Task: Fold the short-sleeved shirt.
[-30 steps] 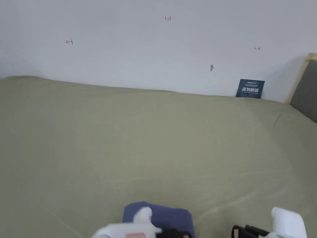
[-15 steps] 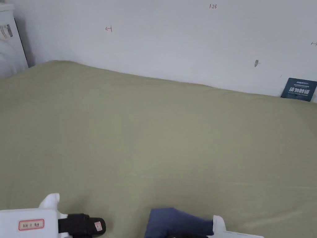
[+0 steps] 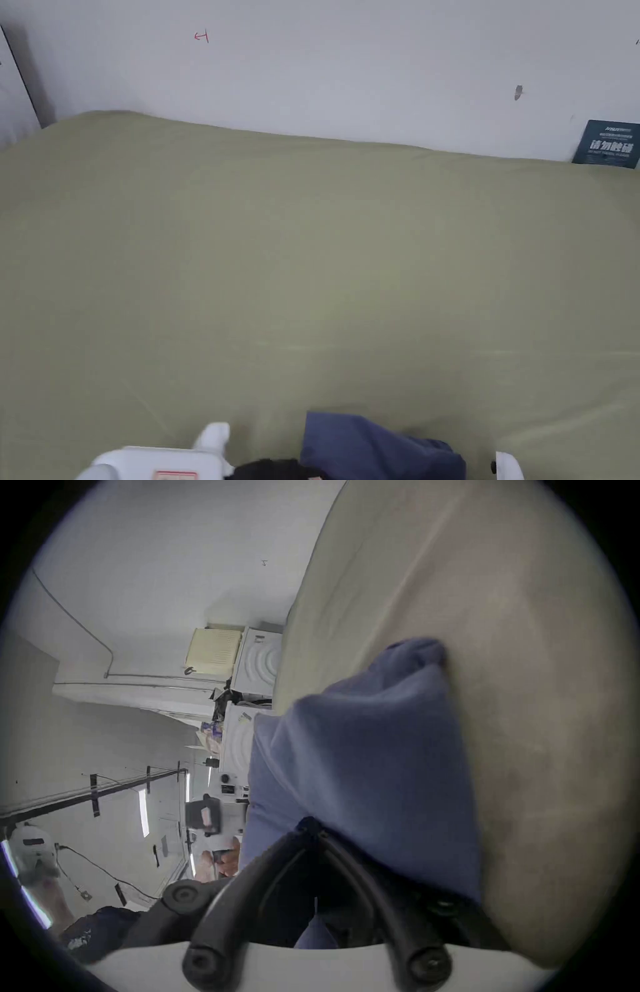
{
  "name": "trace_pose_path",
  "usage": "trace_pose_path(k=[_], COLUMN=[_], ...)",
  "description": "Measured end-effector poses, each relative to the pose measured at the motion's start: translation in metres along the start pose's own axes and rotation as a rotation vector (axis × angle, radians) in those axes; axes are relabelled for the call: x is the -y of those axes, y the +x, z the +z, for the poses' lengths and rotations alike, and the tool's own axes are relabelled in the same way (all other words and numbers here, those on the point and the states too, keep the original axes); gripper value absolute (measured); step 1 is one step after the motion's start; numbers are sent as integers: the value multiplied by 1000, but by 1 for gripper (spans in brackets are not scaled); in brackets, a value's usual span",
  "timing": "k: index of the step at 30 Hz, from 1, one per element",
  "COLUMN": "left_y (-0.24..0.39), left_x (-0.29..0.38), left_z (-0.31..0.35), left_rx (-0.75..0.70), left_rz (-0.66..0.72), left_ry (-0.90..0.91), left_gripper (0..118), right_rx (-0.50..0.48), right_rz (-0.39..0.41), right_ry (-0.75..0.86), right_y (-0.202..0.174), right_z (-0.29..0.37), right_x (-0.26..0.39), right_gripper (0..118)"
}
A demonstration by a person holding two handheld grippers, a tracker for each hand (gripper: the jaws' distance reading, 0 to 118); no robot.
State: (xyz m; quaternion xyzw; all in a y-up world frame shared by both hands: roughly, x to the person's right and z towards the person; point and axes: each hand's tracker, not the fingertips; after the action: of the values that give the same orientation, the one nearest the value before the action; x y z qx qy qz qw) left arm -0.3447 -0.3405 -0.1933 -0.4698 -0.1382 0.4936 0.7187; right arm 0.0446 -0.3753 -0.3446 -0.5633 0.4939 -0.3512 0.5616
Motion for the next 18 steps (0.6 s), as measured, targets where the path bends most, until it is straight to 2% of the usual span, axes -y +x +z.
trace_pose_path(k=[1,3,4,5,6,7,8,9,10,11,14,18], left_y=[9,15,17,17,17,16,10,5,-2,-4,0,0], left_x=[11,24,28,34,40,46,51,52,52,54,56,48], left_z=[-16,-18,-21,-23,-25,-25,-24,-25,-24,-24,-20,-8], left_rx=[-5,149,173,124,101,34,-15,45,134,132,105,139], left_rz=[2,-25,-30,-42,-71,-115,-128,-70,12,47,-37,-21], left_ry=[-33,32,-16,-101,-152,-128,-96,-60,-41,-18,1,-19], left_gripper=[86,86,85,85,78,59,35,31,31,30,30,29], right_rx=[4,-16,-24,-14,-9,10,17,17,16,5,9,12], right_rz=[-2,-52,-67,-65,-44,-2,22,18,10,-6,8,12], right_ry=[13,50,66,73,71,68,68,61,66,69,75,90], right_y=[1,15,17,17,13,10,8,8,9,9,8,6], right_z=[3,13,16,17,14,13,12,12,11,10,10,11], right_x=[1,1,2,3,6,6,6,6,6,6,8,10], right_gripper=[1,1,1,1,1,1,1,1,1,1,1,1])
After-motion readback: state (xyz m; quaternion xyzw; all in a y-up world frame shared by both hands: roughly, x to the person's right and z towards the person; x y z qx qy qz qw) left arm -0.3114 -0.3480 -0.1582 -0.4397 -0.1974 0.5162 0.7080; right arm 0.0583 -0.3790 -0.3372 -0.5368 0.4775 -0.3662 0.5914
